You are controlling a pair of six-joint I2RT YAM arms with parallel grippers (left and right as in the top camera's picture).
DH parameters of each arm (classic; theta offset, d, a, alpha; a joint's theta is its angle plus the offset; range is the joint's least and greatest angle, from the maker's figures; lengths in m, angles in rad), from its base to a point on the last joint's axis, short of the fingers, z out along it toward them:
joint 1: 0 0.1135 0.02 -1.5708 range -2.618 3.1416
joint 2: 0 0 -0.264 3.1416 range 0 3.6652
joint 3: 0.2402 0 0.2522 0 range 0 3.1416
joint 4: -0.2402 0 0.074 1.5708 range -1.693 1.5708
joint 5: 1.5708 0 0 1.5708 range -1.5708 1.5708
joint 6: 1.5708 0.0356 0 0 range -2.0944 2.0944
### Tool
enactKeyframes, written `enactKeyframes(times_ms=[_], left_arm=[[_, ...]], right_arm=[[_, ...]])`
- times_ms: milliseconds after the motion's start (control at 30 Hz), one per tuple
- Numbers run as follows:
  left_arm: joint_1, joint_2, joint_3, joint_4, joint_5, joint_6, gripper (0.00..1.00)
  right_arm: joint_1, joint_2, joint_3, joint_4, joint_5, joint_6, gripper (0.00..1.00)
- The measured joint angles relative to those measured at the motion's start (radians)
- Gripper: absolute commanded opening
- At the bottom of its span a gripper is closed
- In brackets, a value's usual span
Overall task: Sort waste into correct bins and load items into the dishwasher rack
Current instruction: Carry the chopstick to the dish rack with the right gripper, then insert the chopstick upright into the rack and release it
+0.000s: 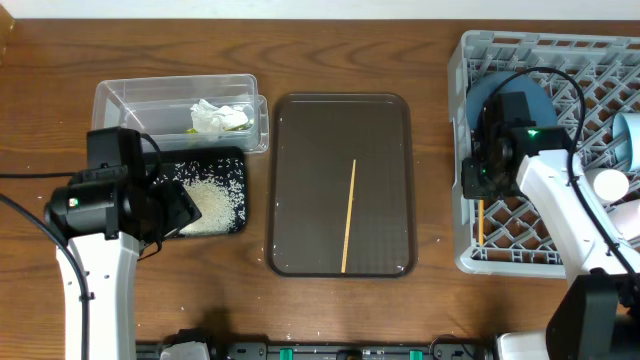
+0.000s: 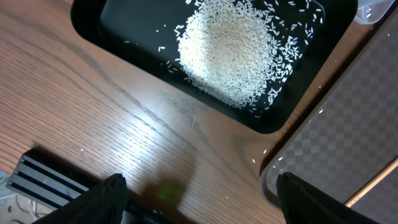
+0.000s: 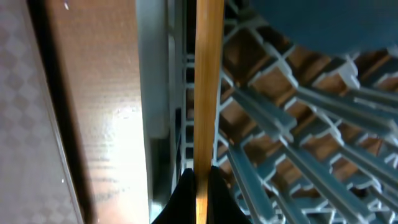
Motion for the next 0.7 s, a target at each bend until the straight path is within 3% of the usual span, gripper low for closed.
enactKeyframes(times_ms=[133,300,700], left_arm=[[0.0,0.0,0.0,0.0,0.0,0.0,0.8],[0.0,0.0,0.0,0.0,0.0,0.0,0.8],[0.0,0.0,0.0,0.0,0.0,0.0,0.8]], right_arm=[[0.0,0.0,-0.001,0.022,0.0,-0.001,0.08],[-0.002,0.0,-0.002,0.025,0.02,-0.007,0.45],[-0.005,0.0,-0.001,0.025,0.035,-0.011,0.49]])
